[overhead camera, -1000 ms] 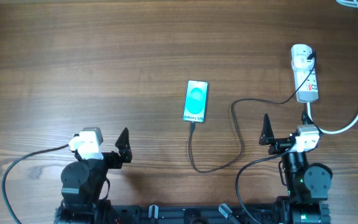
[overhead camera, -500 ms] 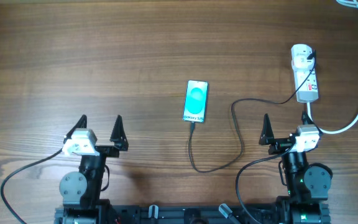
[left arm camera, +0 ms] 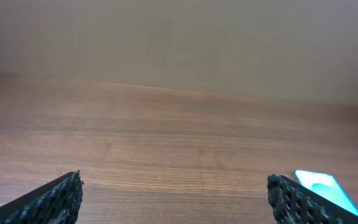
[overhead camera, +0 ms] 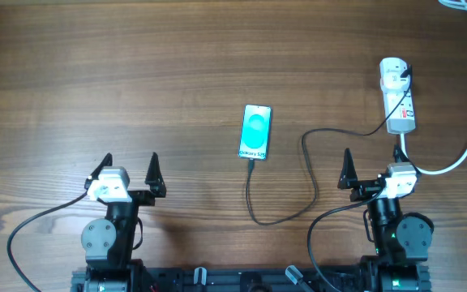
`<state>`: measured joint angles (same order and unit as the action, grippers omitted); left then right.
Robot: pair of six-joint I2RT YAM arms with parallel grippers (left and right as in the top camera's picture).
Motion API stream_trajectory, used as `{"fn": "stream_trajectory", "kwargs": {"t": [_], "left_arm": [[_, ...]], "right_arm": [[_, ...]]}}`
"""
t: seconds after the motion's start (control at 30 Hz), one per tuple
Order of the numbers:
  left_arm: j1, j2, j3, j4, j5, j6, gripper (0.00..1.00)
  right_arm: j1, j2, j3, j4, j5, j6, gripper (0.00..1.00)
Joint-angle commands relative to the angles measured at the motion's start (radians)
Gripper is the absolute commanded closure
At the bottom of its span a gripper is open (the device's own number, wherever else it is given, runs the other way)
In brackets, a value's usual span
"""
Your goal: Plug charger to phone and switch on socket
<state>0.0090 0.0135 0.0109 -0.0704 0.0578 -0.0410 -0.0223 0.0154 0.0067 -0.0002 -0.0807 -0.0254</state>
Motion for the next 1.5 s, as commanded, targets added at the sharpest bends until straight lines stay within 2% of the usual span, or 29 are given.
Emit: {"fn": "stream_trajectory", "kwargs": {"t": [0.0,0.27,0.4,0.63,1.47], "left_arm": [[0.009,-0.011,-0.005,-0.006,0.001,0.111,0.00],[0.009,-0.011,-0.005,-0.005,-0.095,0.109,0.00],[0.009,-0.011,-0.005,0.006,-0.205,0.033,0.00],[0.009,-0.011,-0.005,-0.002,-0.127,0.113,0.00],[0.009,-0.011,-0.005,-0.001,-0.100,0.105,0.00]], "right_arm": [[0.004,-0.012,-0.002,0.001,0.014,-0.012,0.00],[0.004,-0.012,-0.002,0.001,0.014,-0.012,0.00],[0.004,-0.012,-0.002,0.001,0.014,-0.012,0.00],[0.004,-0.012,-0.002,0.001,0.014,-0.012,0.00],[0.004,-0.012,-0.002,0.001,0.014,-0.012,0.00]]}}
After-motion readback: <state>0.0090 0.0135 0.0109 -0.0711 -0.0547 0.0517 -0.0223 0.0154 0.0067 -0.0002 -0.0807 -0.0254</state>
